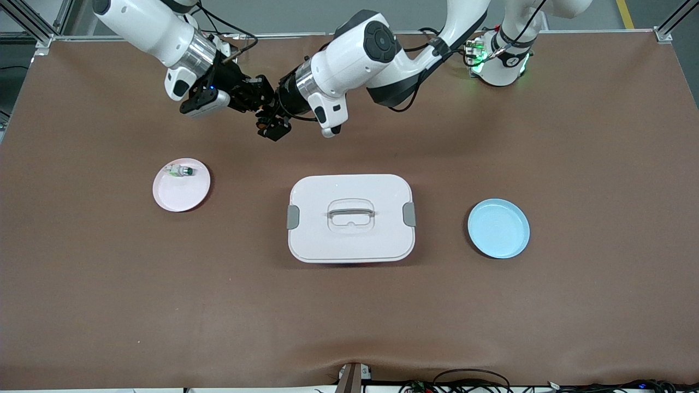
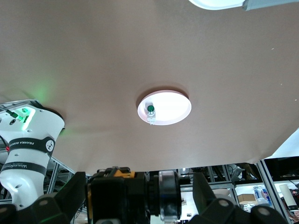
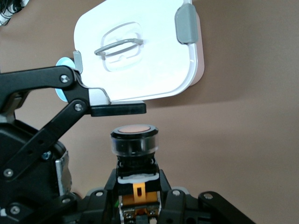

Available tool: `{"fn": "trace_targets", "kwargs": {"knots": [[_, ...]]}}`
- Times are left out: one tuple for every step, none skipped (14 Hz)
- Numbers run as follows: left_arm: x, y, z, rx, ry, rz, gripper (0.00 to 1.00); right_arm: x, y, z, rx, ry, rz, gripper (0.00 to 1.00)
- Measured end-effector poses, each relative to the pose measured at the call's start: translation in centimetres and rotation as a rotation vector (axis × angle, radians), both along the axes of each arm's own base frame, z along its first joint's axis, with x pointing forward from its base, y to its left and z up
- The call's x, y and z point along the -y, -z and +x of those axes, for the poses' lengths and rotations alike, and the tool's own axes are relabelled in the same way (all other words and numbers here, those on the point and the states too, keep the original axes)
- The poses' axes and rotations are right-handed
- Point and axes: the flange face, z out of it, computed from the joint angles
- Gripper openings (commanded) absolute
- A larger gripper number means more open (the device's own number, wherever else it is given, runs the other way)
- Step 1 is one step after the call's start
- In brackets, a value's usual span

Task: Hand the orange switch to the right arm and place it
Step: 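Carry the switch with the right gripper while the left gripper withdraws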

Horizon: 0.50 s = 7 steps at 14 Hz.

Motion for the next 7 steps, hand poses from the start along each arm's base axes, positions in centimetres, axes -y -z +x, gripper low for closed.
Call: {"fn": "trace_targets", "kwargs": {"knots": [[0.0,0.0,0.1,0.001,-0.001,0.001,1.0,0.4,0.0,0.2,0.013,-0.024,-0.002,0.0],[-0.1,0.0,0.2,0.002,-0.003,0.001,1.0,0.9,0.1,0.5,0.033,-0.06,-0.007,0.0],[-0.3,0.0,0.4,0.002,-0.006,0.002,1.0,1.7,0.1,0.8,0.053,-0.111,-0.013,0.0],[-0.5,0.1,0.7,0.003,-0.011,0.003,1.0,2.8,0.1,1.2,0.072,-0.171,-0.023,0.0],[-0.8,0.1,1.2,0.003,-0.019,0.004,1.0,4.1,0.1,1.7,0.097,-0.233,-0.042,0.0],[-1.3,0.2,1.7,0.002,-0.028,0.006,1.0,5.6,0.3,2.1,0.13,-0.306,-0.083,0.0],[-1.8,0.4,2.4,0.002,-0.038,0.011,1.0,6.9,0.4,2.5,0.163,-0.388,-0.131,0.0]]}}
